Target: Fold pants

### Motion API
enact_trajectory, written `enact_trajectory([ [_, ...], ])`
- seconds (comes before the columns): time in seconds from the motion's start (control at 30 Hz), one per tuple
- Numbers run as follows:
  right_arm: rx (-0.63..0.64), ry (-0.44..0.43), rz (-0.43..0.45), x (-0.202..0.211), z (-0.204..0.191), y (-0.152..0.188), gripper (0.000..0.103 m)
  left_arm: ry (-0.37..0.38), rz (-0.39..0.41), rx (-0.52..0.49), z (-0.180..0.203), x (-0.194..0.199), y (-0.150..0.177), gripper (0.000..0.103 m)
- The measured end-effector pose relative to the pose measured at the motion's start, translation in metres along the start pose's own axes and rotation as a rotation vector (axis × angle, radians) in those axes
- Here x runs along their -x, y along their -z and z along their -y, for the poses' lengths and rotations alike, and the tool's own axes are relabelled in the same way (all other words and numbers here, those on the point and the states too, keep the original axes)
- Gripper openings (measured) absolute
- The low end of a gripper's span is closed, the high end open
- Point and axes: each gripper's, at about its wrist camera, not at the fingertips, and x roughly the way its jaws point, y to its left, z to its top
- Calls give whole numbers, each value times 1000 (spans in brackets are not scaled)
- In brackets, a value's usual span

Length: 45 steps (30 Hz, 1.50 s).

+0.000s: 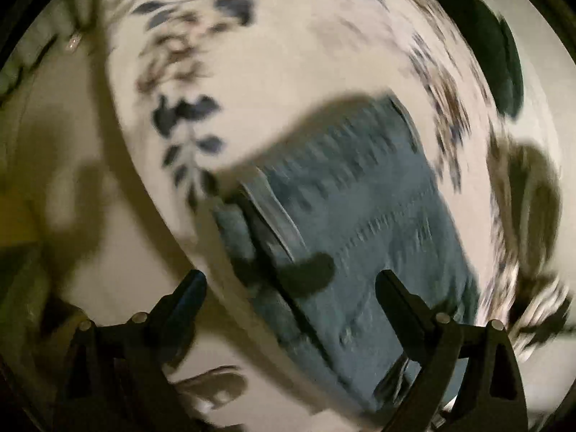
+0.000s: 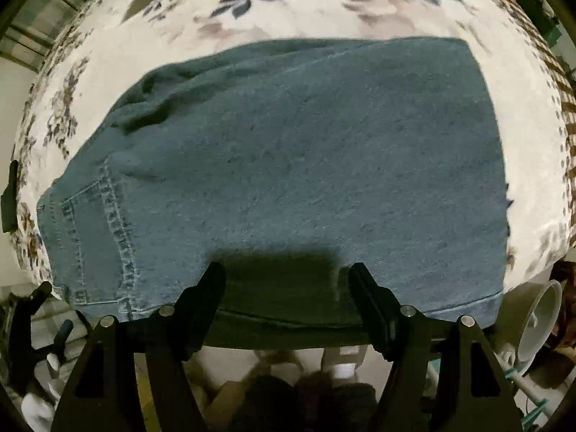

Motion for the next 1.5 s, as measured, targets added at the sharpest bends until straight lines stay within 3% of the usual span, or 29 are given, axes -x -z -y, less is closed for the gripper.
enact_trajectory([
  [0.07,10,12,-6,-4,-4,1,73,22,17,40,-7,-3,-10,95],
  [0.23,28,39,-32,-13,-10,8,73,77,-24,90,-17,-28,-25,92],
  [0.27,33,50,-30,-13,-11,9,73,94,-20,99,-13,-33,-23,76],
  [0.3,34,52,-28,-14,-13,7,73,87,-13,103,-13,-33,-23,72],
  [0.37,25,51,-26,-14,-16,8,73,93,35,90,-10,-23,-20,38],
  [0.47,17,54,-22,-14,-15,8,73,135,92,66,-4,-4,-13,28],
  [0.63,8,57,-18,-16,-15,7,73,272,127,142,-15,-3,-6,30],
  [0.73,6,58,-21,-19,-19,8,73,332,107,230,-32,-26,-13,58],
  [0.83,-1,56,-25,-21,-20,6,73,372,100,278,-41,-37,-16,58],
  [0.9,0,56,-25,-21,-18,4,73,320,113,210,-28,-32,-17,57],
  [0.93,-1,56,-23,-21,-18,4,73,296,129,177,-22,-28,-16,40],
  [0.97,-2,56,-21,-21,-17,4,73,257,148,145,-16,-25,-16,31],
  [1.03,-6,52,-17,-21,-16,5,73,219,186,89,-2,-14,-14,27],
  [1.17,-23,25,-17,-19,-8,8,73,185,288,-107,44,24,-4,22],
  [1.3,-62,-35,-4,-7,7,10,73,225,374,-318,104,67,23,21],
  [1.5,-99,-79,34,17,41,17,73,271,414,-540,173,104,78,21],
])
